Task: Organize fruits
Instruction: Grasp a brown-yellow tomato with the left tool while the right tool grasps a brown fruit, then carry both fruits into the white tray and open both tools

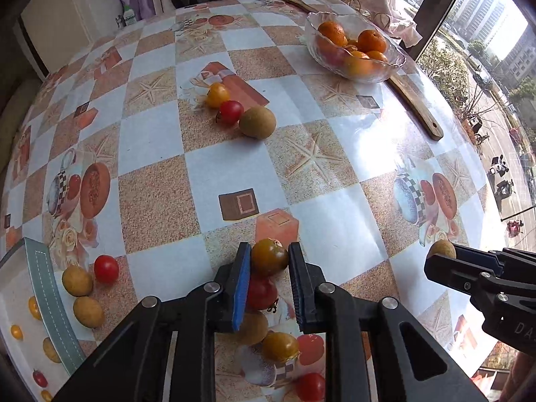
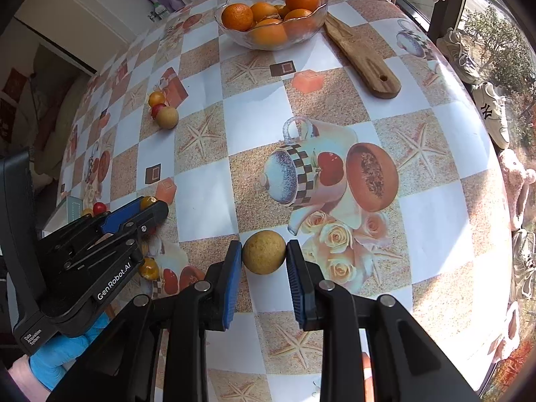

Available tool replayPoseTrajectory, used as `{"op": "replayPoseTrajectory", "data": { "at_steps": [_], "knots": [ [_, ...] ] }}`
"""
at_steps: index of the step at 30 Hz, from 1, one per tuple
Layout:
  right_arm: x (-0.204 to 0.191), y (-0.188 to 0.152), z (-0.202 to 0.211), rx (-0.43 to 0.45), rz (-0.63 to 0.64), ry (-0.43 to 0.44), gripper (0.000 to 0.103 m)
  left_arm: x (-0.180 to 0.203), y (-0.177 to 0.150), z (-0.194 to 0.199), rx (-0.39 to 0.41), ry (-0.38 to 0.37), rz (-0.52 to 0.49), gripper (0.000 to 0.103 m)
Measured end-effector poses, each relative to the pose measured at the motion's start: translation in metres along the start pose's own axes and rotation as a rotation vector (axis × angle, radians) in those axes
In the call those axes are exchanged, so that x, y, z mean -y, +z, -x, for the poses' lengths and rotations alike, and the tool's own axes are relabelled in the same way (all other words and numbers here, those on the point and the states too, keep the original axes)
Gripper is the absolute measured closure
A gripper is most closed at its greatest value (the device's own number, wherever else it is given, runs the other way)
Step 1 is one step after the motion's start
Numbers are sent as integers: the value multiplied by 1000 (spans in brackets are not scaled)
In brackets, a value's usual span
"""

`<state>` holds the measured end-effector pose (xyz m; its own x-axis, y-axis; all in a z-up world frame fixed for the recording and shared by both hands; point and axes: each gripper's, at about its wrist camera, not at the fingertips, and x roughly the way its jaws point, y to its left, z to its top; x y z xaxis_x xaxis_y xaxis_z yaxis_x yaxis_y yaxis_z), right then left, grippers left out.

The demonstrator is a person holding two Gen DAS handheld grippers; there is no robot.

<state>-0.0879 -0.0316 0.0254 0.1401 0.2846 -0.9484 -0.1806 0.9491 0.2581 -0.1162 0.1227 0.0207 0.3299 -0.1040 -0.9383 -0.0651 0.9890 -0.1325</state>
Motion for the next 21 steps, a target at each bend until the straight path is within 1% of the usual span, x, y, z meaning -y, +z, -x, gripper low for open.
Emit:
{"op": "replayPoseTrajectory", "data": {
  "at_steps": [4, 10, 15, 21],
  "knots": [
    [-7, 0, 2, 6, 8, 11, 74, -14, -4, 21, 42, -39, 73, 79],
    [-30, 1, 4, 6, 52, 25, 74, -35, -17, 57, 100, -21, 123, 79],
    [-61, -1, 4, -1, 110, 43, 74, -62, -40, 84, 123, 14, 186, 79],
    [-114, -11, 0, -30, 212, 77, 73, -104, -82, 112, 138, 80, 285, 79]
  ]
}}
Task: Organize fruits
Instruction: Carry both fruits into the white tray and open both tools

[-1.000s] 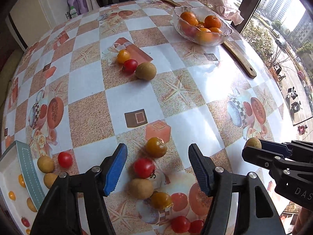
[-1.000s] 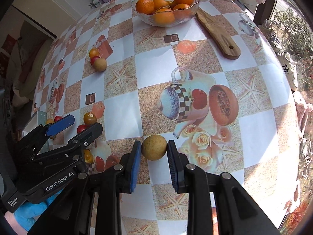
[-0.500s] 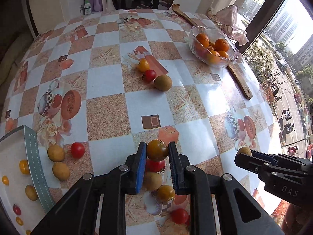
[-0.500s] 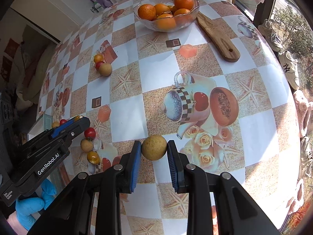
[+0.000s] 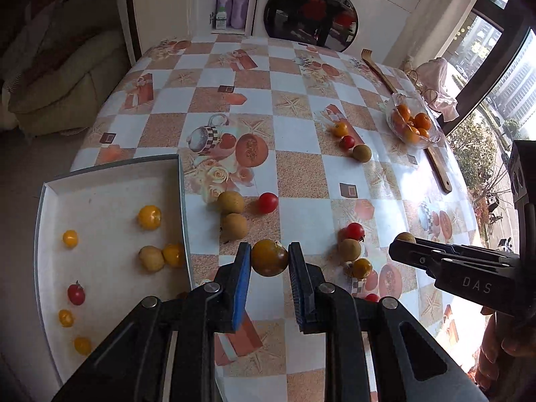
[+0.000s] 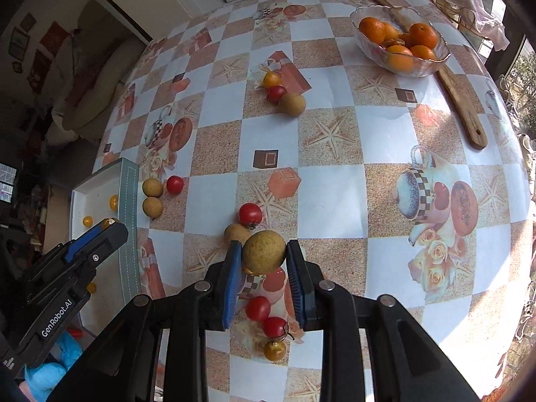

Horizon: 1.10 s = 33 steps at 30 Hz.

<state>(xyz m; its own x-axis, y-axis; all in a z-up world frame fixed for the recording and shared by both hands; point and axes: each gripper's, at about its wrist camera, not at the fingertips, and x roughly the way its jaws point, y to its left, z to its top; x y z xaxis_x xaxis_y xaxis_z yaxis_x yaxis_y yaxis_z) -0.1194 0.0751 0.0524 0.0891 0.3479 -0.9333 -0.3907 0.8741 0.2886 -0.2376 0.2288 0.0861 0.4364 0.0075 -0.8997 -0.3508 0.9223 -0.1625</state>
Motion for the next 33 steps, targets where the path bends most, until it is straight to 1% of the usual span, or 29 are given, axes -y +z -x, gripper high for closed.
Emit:
{"op": "replayPoseTrajectory", "data": {
  "at_steps": [5, 10, 15, 18, 22, 25, 30, 33],
  "knots": [
    [-53, -4, -15, -40, 98, 37, 73, -50, -30, 14, -16, 75, 91, 79],
    [-109, -9, -32, -75, 189, 82, 73, -96, -64, 22, -56, 133, 176, 79],
    [-162, -17, -52, -123, 264, 126, 73, -127, -97, 27, -97, 173, 229, 79],
    [-189, -23, -67, -155, 314, 136, 73, -144, -110, 23, -119, 194, 267, 79],
    [-216, -30, -90, -197, 373, 121, 73, -155, -121, 19, -129, 217, 291, 79],
    [-229, -34, -101, -214, 413, 94, 73, -159, -124, 14, -134, 213, 300, 79],
    [-241, -35, -114, -213, 463, 47, 73, -160, -124, 9, -134, 203, 303, 79],
    [-242, -34, -123, -227, 470, 24, 73, -159, -125, 6, -134, 205, 294, 79]
  ]
}}
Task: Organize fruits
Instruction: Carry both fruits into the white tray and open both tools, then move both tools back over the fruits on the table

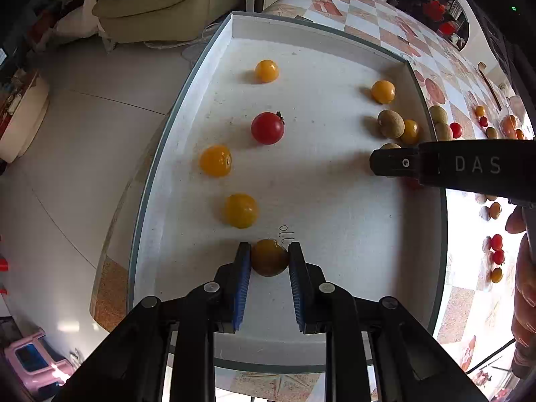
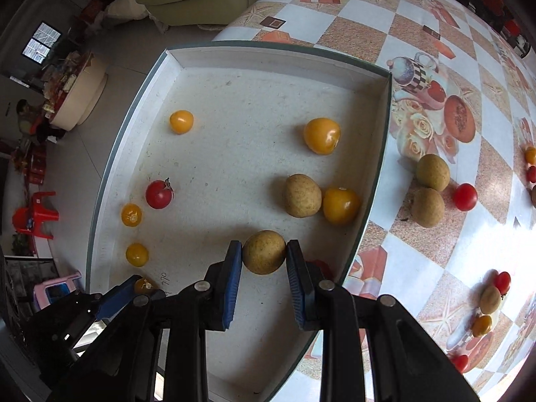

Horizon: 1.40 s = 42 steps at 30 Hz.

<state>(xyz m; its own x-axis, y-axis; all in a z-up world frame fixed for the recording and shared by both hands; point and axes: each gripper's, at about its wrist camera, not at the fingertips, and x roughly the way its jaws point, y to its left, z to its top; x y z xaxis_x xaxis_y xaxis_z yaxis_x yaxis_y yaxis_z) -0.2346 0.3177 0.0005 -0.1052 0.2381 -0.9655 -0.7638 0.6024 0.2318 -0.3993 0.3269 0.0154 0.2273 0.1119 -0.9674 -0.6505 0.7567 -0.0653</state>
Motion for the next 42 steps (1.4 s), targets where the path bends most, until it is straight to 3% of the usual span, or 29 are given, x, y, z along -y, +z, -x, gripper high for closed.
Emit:
{"op": "replayPoseTrajectory", "data": {
  "at_steps": [12, 15, 16, 18, 22, 27, 33, 42],
  "knots": [
    [-9, 4, -12, -2, -4, 0, 73, 8, -2, -1, 11, 33, -61, 78],
    [-6, 6, -11, -4, -7, 12, 65, 10, -2, -1, 11, 41, -84, 75],
    [-4, 6, -10, -2, -8, 13, 62, 10, -2, 0, 10, 41, -88, 54],
    [4, 6, -7, 4, -11, 31, 57, 11, -2, 5, 46, 64, -88, 24],
    [8, 3, 4, 24, -18, 58, 46, 12, 1, 7, 44, 61, -103, 24],
    [14, 0, 28, 81, -43, 98, 23, 17, 6, 11, 38, 62, -123, 24],
    [48, -18, 60, 140, -139, 89, 23, 40, 20, 18, 55, 67, -179, 24],
    [134, -93, 95, 160, -370, -58, 23, 106, 45, 34, 92, -1, -309, 24]
  ]
}}
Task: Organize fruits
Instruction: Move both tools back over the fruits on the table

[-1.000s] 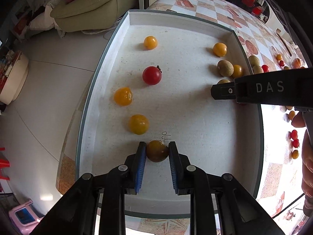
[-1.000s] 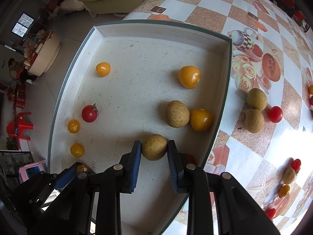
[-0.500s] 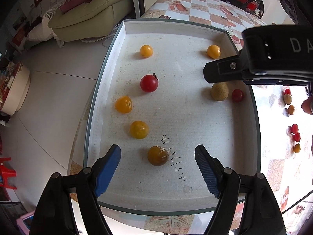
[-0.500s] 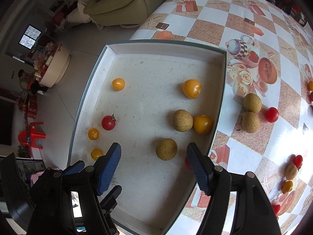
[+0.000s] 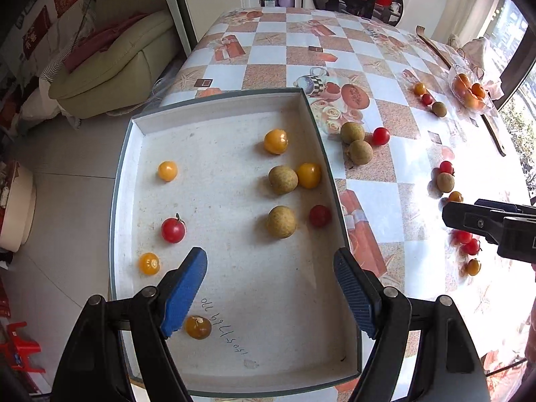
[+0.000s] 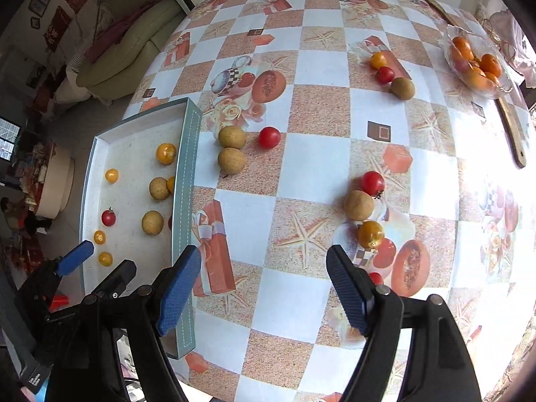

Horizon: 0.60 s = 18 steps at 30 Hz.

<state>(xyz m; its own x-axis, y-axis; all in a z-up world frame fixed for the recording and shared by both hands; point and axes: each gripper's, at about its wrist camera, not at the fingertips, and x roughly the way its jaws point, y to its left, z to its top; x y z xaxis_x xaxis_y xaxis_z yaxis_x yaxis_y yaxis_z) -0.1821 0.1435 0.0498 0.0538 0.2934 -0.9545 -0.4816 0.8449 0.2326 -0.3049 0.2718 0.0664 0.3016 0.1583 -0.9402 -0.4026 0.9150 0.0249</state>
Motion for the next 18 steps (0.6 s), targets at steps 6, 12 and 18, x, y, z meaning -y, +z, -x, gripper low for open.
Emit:
{"op": "replayPoseTrajectory", "data": {
  "at_steps": [6, 12, 18],
  "knots": [
    [65, -27, 6, -17, -144, -87, 23, 48, 35, -3, 20, -81, -83, 24],
    [90, -48, 3, -41, -187, -98, 23, 87, 66, -24, 19, -89, -148, 24],
    [98, -56, -3, -45, -219, -70, 23, 108, 88, -52, 5, -71, -188, 24]
  ]
}}
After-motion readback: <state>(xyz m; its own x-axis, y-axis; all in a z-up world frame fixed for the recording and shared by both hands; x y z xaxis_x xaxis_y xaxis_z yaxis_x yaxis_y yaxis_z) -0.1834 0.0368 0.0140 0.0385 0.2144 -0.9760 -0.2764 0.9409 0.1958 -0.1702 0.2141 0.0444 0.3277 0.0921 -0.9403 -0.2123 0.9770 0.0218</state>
